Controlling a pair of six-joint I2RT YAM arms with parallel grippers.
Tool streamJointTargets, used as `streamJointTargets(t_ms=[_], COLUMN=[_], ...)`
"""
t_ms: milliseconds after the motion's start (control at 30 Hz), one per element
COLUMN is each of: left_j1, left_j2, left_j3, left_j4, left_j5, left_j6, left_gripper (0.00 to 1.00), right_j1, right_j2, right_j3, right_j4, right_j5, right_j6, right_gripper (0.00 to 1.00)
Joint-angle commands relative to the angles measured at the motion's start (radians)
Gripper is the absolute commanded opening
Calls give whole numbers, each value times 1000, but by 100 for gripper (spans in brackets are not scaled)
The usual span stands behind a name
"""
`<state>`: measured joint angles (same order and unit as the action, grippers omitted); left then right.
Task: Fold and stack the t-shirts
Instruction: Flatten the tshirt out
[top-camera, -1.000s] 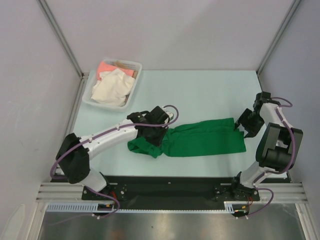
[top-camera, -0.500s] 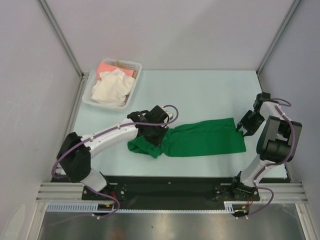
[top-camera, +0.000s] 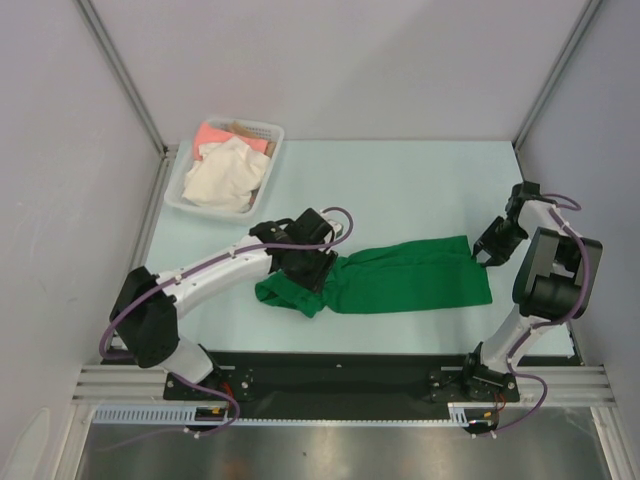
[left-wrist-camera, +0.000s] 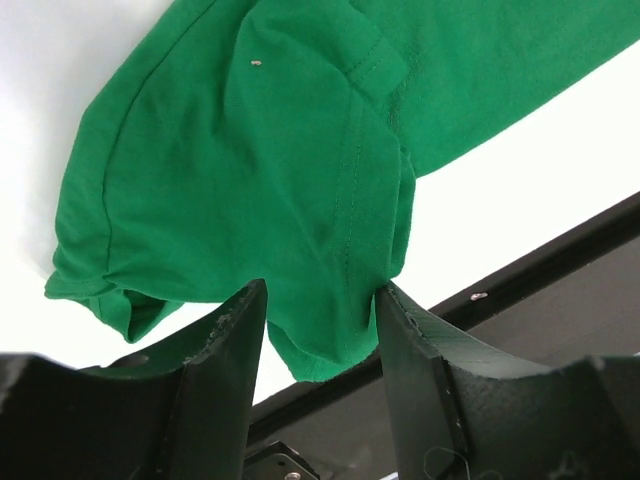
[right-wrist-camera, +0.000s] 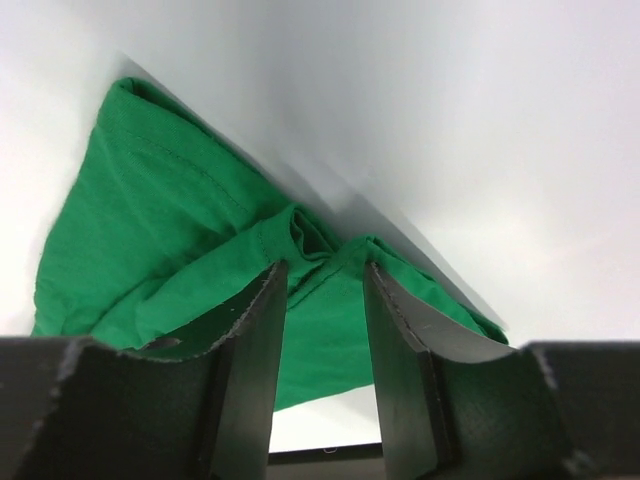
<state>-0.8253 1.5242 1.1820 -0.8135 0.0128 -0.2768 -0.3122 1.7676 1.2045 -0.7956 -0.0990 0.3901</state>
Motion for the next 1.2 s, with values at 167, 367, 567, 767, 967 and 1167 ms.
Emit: streamJointTargets(t_ms=[167, 367, 567, 767, 967, 1167], left_j1=[18, 20, 20, 23, 26, 29], left_j2=[-23, -22, -33, -73, -81, -133], left_j3=[48, 53, 85, 100, 120, 130], left_j4=[11, 22, -18, -49, -87, -104], left_j5=[47, 52, 41, 16, 7, 1], left_j6=[22, 22, 24, 24, 28, 16], left_gripper=[47, 25, 5, 5, 0, 1], right_j1=[28, 32, 41, 53, 67, -16], right_j2=[13, 13, 6, -75, -114, -108], right_j3=[-2, -3, -5, -11, -20, -43], right_j4=[21, 15, 7, -36, -77, -51], right_j5=[-8, -4, 15, -7, 24, 50], right_j6=[1, -8, -20, -26, -60, -80], right_gripper=[32, 13, 0, 13, 56, 59])
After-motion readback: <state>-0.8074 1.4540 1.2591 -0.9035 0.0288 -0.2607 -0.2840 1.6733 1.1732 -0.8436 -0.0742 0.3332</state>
